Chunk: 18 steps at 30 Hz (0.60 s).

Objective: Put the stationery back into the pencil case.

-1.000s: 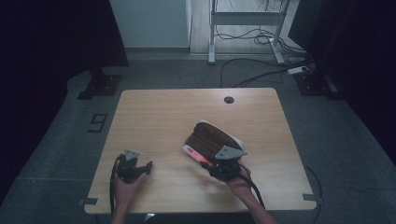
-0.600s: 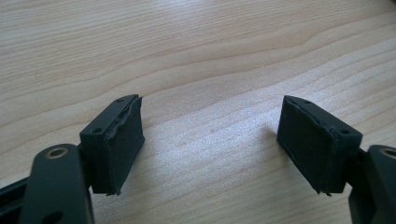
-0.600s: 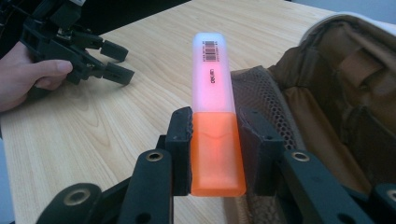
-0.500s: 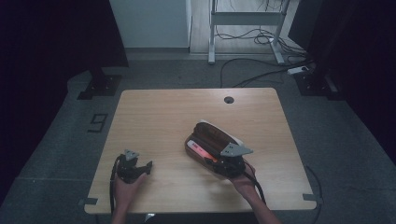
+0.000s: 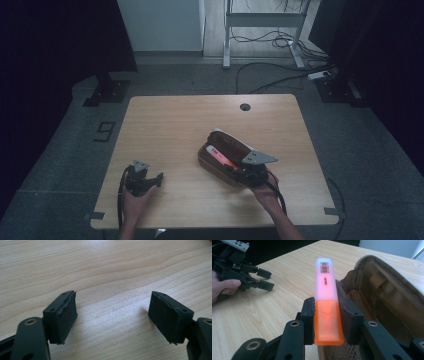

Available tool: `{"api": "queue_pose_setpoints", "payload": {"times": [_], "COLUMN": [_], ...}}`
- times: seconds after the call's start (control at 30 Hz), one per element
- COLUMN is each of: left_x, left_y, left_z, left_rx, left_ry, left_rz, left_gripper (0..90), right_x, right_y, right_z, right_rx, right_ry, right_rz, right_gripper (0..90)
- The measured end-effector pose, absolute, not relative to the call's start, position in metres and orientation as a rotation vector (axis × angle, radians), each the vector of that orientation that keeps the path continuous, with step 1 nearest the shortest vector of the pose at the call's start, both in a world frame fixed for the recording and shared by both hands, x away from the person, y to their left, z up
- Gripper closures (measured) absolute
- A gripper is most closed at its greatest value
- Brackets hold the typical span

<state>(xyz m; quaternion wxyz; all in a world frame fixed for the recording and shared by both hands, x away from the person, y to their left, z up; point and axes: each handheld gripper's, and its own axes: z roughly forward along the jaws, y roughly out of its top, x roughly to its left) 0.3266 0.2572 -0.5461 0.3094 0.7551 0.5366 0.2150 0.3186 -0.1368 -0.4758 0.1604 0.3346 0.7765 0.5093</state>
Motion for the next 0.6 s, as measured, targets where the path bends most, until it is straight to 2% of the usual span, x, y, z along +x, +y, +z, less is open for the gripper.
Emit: {"api": "queue_pose_setpoints", "payload": {"times": [0.6], "left_x": [0.327], "left_y": [0.257], "left_z": [-0.546], "left_rx": [1.996], "left_ry": [1.418], "left_rz": [0.568], "left_gripper": [22.5], "right_x": [0.325], "right_y": [-0.153], "right_z": [-0.473], "right_rx": [0.999], "right_ry": [2.179], "right_rz": [1.456], "right_gripper": [65.6]}}
